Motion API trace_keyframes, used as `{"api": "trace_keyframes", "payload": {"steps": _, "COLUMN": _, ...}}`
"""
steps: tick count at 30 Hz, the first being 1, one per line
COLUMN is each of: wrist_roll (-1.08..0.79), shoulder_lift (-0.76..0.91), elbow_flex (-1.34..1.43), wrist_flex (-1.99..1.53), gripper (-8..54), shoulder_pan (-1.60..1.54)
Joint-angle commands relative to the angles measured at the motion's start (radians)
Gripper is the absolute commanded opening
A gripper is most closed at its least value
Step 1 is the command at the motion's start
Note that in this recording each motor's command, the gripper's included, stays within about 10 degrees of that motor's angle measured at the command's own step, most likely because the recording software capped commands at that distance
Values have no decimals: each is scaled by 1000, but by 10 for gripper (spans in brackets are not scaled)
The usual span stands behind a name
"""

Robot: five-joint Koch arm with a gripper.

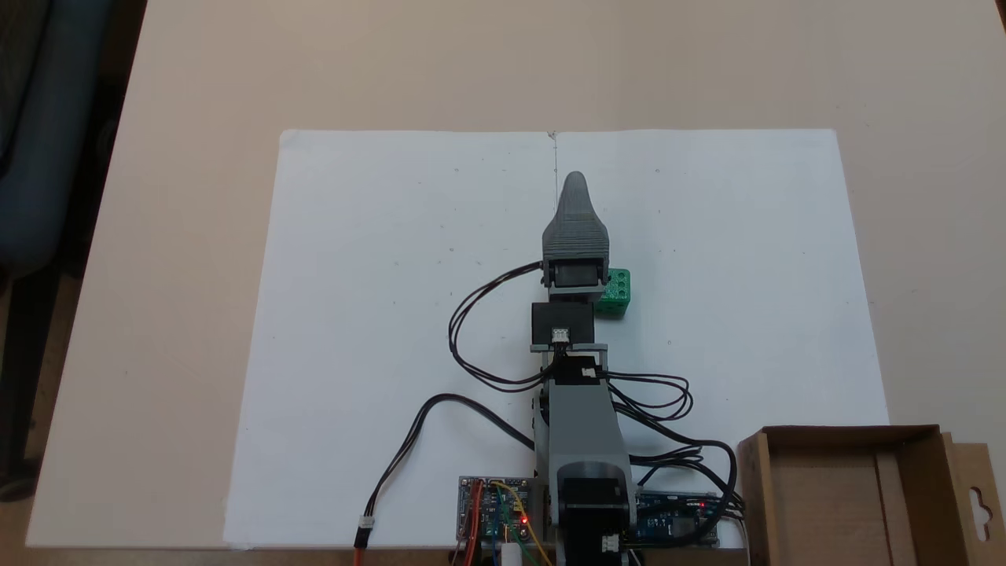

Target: Grasp a green dice and put it in the bin.

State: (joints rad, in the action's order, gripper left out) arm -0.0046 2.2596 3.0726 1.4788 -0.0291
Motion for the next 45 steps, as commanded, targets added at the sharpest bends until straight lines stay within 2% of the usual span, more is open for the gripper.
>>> {"api": "trace_keyframes", "payload": {"steps": 1, "wrist_roll": -34, "shoulder_lift": 107, "elbow_flex": 55, "wrist_flex": 71, "gripper": 437, "shoulder_pan": -34}}
{"api": "trace_keyframes", "payload": {"steps": 11, "wrist_roll": -37, "shoulder_lift": 106, "elbow_flex": -29, "wrist_flex": -176, "gripper": 431, "shoulder_pan": -67}}
{"api": "trace_keyframes", "payload": {"steps": 33, "wrist_roll": -37, "shoulder_lift": 112, "elbow_flex": -741, "wrist_flex": -1621, "gripper": 433, "shoulder_pan": -15}}
{"api": "trace_keyframes", "payload": {"steps": 45, "wrist_roll": -37, "shoulder_lift": 110, "elbow_flex": -861, "wrist_flex": -2268, "gripper": 437, "shoulder_pan": -14}}
